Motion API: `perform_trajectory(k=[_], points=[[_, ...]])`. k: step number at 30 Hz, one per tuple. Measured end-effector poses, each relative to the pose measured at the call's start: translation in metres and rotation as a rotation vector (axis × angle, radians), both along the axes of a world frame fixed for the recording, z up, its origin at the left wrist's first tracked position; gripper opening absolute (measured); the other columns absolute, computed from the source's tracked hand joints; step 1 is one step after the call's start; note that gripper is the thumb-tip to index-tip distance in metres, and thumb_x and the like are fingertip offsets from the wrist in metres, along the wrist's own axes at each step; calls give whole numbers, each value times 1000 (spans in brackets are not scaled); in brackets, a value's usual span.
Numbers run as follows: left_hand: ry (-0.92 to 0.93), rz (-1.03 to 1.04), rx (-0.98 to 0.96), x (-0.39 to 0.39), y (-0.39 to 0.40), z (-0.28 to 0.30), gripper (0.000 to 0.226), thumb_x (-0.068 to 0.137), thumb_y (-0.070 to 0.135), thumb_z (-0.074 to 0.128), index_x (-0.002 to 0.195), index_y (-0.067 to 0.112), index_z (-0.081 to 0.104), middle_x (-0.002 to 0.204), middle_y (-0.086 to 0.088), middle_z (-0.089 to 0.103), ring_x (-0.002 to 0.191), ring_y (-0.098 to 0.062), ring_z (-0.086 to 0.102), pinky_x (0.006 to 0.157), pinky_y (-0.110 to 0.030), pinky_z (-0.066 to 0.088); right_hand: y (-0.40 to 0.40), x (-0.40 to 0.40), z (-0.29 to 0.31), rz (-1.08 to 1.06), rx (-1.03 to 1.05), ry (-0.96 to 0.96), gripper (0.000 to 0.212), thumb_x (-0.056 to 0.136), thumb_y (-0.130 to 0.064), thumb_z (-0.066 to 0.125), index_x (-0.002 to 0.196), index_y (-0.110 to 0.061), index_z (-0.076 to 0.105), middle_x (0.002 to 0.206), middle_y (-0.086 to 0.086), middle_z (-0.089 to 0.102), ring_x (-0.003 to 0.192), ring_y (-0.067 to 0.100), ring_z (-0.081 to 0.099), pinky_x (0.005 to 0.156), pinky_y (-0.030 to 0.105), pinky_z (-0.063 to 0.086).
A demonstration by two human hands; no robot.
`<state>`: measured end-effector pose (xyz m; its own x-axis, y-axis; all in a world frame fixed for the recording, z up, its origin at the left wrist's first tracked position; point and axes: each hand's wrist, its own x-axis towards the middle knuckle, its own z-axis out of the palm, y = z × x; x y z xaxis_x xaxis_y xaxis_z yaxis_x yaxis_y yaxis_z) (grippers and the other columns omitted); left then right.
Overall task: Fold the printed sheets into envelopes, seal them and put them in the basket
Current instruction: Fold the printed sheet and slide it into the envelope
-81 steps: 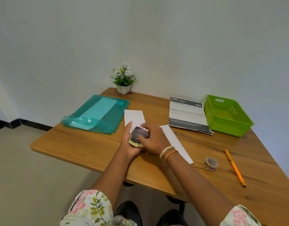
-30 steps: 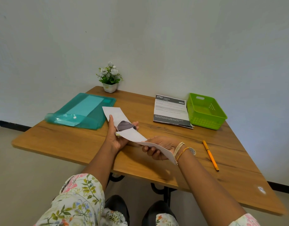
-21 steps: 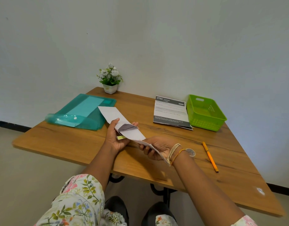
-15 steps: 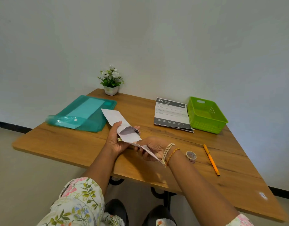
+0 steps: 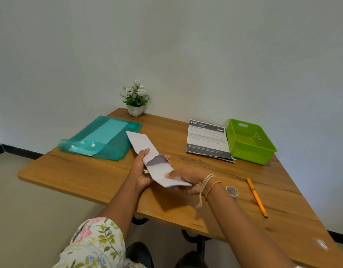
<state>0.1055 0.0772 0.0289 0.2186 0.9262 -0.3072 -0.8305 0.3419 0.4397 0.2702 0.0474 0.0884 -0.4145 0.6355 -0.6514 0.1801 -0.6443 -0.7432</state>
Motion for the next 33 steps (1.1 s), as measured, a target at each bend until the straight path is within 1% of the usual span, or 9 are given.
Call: perform_trajectory(k=[3,9,12,18,23,26,28,30,33], points=[[-18,14,5,1,-1,2,66,74,27,68,128,-2,42,116,-33,60,107,-41,60,79,-60,53,8,-15,-8,-239,59,71,10,92,-11,61,92,-2,56,57,8,65,43,11,61,38,19,50],[-43,36,5,0,-1,4,71,77,25,68,136,2,36,135,-31,50,122,-40,53,95,-64,41,11,-23,-9,-481,174,268,18,86,1,45,93,-4,62,97,14,63,86,28,62,58,32,58],[-90,52,28,-3,1,1,64,73,20,69,127,4,39,110,-28,58,107,-39,58,97,-62,43,6,-12,-1,-299,210,373,36,75,0,57,110,4,63,117,19,61,91,27,62,65,30,59],[-93,79,42,-4,-1,-2,50,86,25,54,132,10,41,120,-30,58,104,-44,61,87,-65,48,14,5,-3,17,291,361,44,79,22,52,120,7,58,148,7,39,133,23,43,92,29,52],[-115,86,-1,-5,-3,-1,62,84,34,62,137,13,38,131,-28,53,116,-44,56,102,-58,41,16,-1,-10,178,388,272,54,76,12,67,127,-2,55,152,-4,26,130,14,43,96,23,50],[-99,106,14,-4,-2,0,62,88,38,58,139,11,38,120,-27,57,111,-40,57,93,-54,50,16,-12,-10,116,573,95,49,73,3,76,119,-7,62,149,4,36,129,14,45,104,32,46],[-96,96,40,-5,-2,1,61,91,39,52,141,8,36,115,-27,59,105,-40,59,79,-52,57,16,-18,-9,-16,611,67,43,73,-1,78,114,-2,65,125,13,59,96,14,65,81,30,58],[-127,59,38,-5,-2,0,63,90,39,53,141,7,34,126,-31,55,114,-45,56,89,-56,51,18,-24,-5,-72,748,-127,34,73,-12,82,104,-6,68,93,11,69,62,11,64,56,22,56],[-157,50,33,-4,-4,2,61,89,37,58,138,10,34,122,-34,59,113,-45,58,98,-57,45,26,-35,-11,-135,1004,-524,29,66,-31,85,86,-21,66,79,-4,66,64,7,57,56,21,47]])
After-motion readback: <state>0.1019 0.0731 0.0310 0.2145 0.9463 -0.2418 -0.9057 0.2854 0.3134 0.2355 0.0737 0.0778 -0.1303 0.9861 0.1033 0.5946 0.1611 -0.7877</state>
